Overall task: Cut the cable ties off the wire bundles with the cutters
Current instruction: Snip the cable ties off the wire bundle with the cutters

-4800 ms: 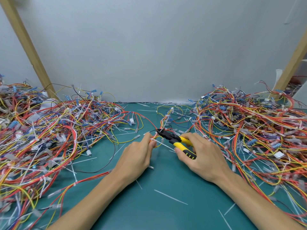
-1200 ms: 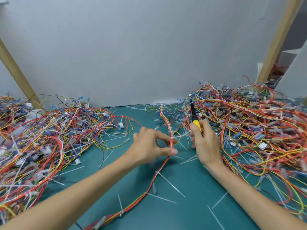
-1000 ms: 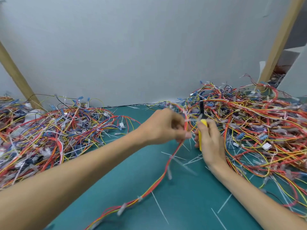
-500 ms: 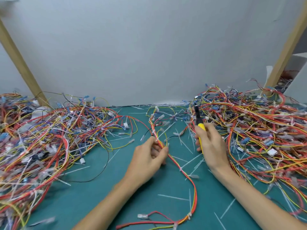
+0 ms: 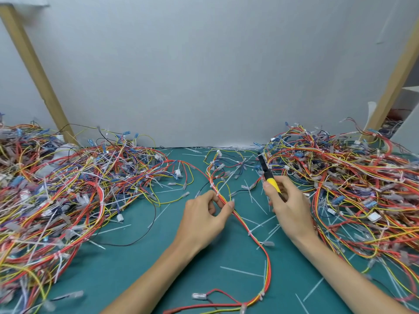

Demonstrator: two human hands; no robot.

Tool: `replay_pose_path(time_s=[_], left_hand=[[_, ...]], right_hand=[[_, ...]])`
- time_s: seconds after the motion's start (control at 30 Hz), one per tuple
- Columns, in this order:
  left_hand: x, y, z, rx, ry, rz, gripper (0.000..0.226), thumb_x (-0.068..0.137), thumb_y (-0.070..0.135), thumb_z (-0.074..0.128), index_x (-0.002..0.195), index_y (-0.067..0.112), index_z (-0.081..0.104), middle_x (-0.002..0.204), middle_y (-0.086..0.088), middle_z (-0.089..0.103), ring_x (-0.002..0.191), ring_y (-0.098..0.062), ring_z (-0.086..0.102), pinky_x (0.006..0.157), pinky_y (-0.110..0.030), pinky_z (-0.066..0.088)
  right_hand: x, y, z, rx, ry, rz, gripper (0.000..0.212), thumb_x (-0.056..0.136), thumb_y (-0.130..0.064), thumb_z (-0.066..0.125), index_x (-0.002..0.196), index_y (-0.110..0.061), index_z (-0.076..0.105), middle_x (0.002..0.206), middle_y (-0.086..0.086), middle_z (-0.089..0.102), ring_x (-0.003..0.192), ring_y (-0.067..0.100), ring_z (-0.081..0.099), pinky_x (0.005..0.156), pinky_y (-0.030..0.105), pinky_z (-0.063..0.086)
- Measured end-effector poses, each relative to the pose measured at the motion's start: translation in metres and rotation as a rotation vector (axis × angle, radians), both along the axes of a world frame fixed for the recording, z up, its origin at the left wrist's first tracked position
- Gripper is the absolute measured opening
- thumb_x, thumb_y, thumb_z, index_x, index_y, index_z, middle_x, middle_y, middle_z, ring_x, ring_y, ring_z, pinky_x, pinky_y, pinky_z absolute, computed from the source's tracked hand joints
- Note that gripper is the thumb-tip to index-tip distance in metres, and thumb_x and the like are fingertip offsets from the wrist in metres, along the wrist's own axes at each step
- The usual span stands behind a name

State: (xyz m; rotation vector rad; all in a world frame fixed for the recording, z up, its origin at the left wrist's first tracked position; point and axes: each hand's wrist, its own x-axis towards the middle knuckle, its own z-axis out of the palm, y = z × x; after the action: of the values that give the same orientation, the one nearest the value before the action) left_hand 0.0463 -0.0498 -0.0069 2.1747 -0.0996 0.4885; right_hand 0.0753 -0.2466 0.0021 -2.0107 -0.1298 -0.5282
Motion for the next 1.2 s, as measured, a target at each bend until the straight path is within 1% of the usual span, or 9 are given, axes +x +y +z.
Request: replay_pose_path(time_s=[0.2,0.4,0.53,0.63,0.77,0.83,0.9,1.0,1.2], left_hand=[[0.0,-0.001,0.0,0.155,-0.024,-0.007,0.033,0.085,0.055,0.059,0.063,0.032,0.05,0.05,0.008,0.038,0.075,-0.003,0.044,0.078,-0.025,0.025],[0.001,-0.002,0.0,0.084,-0.024,-0.034,0.035,0.085,0.045,0.066,0.06,0.027,0.048,0.043,0.009,0.04,0.051,-0.008,0.042,0.053,-0.014,0.029],[0.0,-0.003,0.001,0.083,-0.018,-0.038,0.038,0.085,0.04,0.067,0.061,0.018,0.048,0.044,0.013,0.043,0.052,-0.004,0.045,0.054,-0.014,0.033],[0.0,-0.003,0.002,0.09,-0.015,-0.051,0.041,0.085,0.038,0.068,0.058,0.022,0.042,0.044,0.011,0.041,0.052,-0.004,0.046,0.054,-0.013,0.035],[0.0,-0.003,0.002,0.102,-0.016,-0.055,0.042,0.085,0.037,0.068,0.058,0.02,0.041,0.045,0.012,0.045,0.054,0.0,0.049,0.056,-0.009,0.034],[0.002,-0.002,0.001,0.099,-0.015,-0.059,0.038,0.086,0.038,0.068,0.062,0.02,0.045,0.048,0.012,0.048,0.055,0.0,0.049,0.056,-0.009,0.033],[0.003,0.0,0.001,0.096,0.009,-0.072,0.031,0.087,0.043,0.065,0.073,0.019,0.051,0.054,0.012,0.054,0.054,-0.001,0.05,0.055,-0.012,0.032],[0.004,0.002,0.001,0.055,0.031,-0.105,0.027,0.089,0.044,0.063,0.084,0.019,0.055,0.06,0.014,0.059,0.048,0.0,0.05,0.053,-0.016,0.033],[0.003,0.004,0.004,-0.009,0.025,-0.09,0.028,0.085,0.04,0.067,0.075,0.015,0.057,0.059,0.006,0.062,0.049,-0.005,0.048,0.053,-0.017,0.038]], right_hand=[[0.0,0.0,-0.001,-0.022,0.009,0.0,0.054,0.073,-0.073,0.047,0.101,-0.029,0.061,0.082,-0.003,0.065,0.081,0.025,0.063,0.079,0.044,0.05],[0.001,-0.001,-0.002,-0.042,-0.004,0.004,0.053,0.073,-0.074,0.046,0.101,-0.031,0.059,0.081,-0.005,0.065,0.081,0.021,0.063,0.077,0.041,0.049],[0.001,-0.001,-0.002,-0.048,-0.016,0.003,0.047,0.073,-0.074,0.045,0.098,-0.035,0.057,0.079,-0.007,0.064,0.079,0.019,0.062,0.073,0.037,0.047],[-0.001,-0.001,-0.001,-0.062,-0.045,0.005,0.034,0.077,-0.068,0.048,0.093,-0.039,0.055,0.075,-0.007,0.064,0.076,0.016,0.062,0.07,0.036,0.046],[-0.008,-0.003,0.0,-0.084,-0.138,-0.025,0.013,0.081,-0.062,0.052,0.084,-0.05,0.054,0.075,-0.013,0.064,0.072,0.005,0.06,0.067,0.024,0.046],[-0.012,-0.005,0.001,-0.097,-0.163,-0.03,0.017,0.083,-0.058,0.053,0.088,-0.042,0.055,0.071,-0.009,0.064,0.069,0.008,0.06,0.066,0.03,0.048],[-0.014,-0.006,0.002,-0.155,-0.194,-0.026,0.028,0.082,-0.059,0.053,0.092,-0.033,0.057,0.071,-0.011,0.063,0.068,0.008,0.058,0.064,0.032,0.046],[-0.02,-0.002,0.002,-0.322,-0.243,-0.042,0.032,0.08,-0.061,0.052,0.095,-0.033,0.056,0.071,-0.017,0.058,0.064,0.007,0.053,0.06,0.03,0.042],[-0.026,-0.002,0.004,-0.587,-0.251,-0.031,0.032,0.074,-0.06,0.055,0.094,-0.035,0.061,0.082,-0.02,0.064,0.072,0.005,0.061,0.057,0.023,0.043]])
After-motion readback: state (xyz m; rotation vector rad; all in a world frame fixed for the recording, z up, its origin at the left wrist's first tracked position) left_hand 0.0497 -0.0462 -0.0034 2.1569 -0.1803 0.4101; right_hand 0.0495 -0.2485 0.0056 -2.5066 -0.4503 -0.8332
